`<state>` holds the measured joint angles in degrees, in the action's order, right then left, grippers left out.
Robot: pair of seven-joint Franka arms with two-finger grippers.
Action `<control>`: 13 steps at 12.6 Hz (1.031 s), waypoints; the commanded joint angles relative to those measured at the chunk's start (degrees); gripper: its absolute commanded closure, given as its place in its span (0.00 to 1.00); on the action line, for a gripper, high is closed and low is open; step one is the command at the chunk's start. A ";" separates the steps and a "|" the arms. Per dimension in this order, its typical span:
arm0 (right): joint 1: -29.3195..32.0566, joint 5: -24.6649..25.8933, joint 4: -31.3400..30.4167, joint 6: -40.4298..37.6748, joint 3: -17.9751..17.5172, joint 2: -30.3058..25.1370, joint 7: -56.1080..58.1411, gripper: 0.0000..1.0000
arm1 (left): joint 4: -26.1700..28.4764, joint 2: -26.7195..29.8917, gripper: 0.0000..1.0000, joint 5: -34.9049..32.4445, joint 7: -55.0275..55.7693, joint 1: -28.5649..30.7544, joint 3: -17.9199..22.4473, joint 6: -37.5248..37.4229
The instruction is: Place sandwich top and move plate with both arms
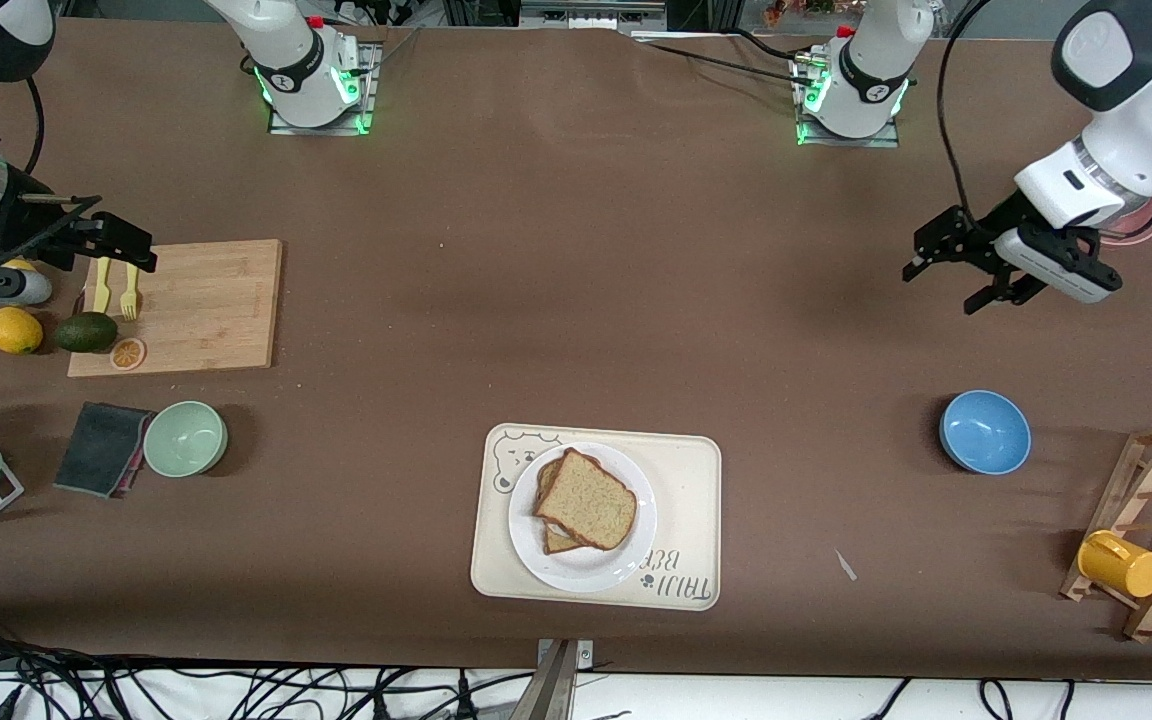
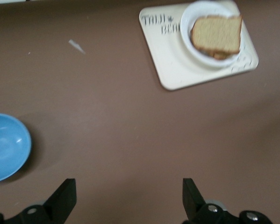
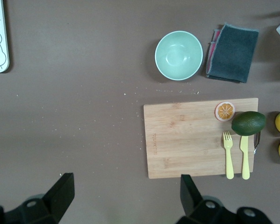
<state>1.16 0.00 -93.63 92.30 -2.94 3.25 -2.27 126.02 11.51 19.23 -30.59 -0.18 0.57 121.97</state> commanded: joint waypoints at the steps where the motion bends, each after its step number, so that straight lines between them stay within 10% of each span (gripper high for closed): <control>1: 0.51 -0.26 -0.50 -0.10 -0.23 -0.70 0.95 0.00 | -8.13 -0.26 0.00 -11.98 0.87 1.06 -0.31 -10.83; 13: 0.51 -0.35 -0.41 -0.02 -0.14 -0.61 -0.11 0.00 | -29.60 -5.53 0.00 -20.38 24.58 -2.53 -1.19 -40.58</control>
<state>1.25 0.00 -93.64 92.30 -2.94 3.25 -2.29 99.69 7.47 0.70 -11.95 -0.85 -0.51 84.26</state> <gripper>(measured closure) 0.000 0.000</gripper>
